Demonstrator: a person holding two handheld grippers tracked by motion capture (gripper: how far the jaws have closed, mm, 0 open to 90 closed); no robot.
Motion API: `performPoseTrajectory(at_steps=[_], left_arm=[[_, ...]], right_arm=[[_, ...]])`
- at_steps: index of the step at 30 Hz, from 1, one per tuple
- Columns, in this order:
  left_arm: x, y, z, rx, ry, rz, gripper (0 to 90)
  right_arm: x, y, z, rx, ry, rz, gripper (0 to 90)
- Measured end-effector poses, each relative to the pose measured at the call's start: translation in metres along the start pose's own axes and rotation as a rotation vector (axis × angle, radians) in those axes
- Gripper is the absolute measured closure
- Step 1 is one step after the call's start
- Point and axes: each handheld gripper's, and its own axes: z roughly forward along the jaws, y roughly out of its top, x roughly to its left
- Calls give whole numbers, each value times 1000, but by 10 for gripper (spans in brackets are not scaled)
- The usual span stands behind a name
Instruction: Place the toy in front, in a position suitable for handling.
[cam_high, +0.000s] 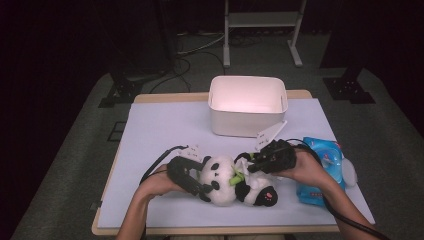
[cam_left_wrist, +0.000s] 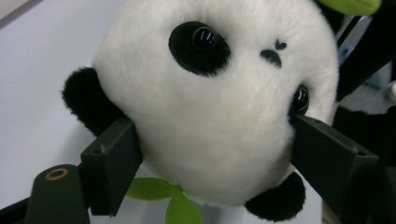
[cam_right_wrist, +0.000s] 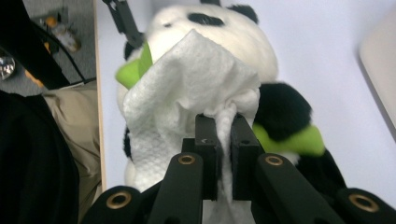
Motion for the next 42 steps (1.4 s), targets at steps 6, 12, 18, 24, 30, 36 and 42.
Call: performPoseTrajectory(at_steps=[6, 12, 18, 24, 30, 36, 42], left_arm=[[3, -3, 0, -14, -11, -8, 179], [3, -4, -1, -8, -10, -15, 155], [2, -3, 0, 1, -2, -12, 100], [3, -5, 0, 0, -6, -6, 91], [4, -10, 4, 31, -18, -23, 92], [4, -7, 4, 8, -19, -19, 140], [1, 0, -2, -28, -25, -28, 153]], right_arm=[[8, 16, 7, 16, 1, -44, 839], [8, 13, 11, 15, 18, -39, 841], [9, -3, 8, 2, 22, -18, 847], [7, -15, 7, -6, 13, 3, 849], [4, -19, 5, -17, 16, 21, 849], [3, -5, 4, -21, 11, 0, 846], [4, 10, 3, -20, 4, -25, 844]])
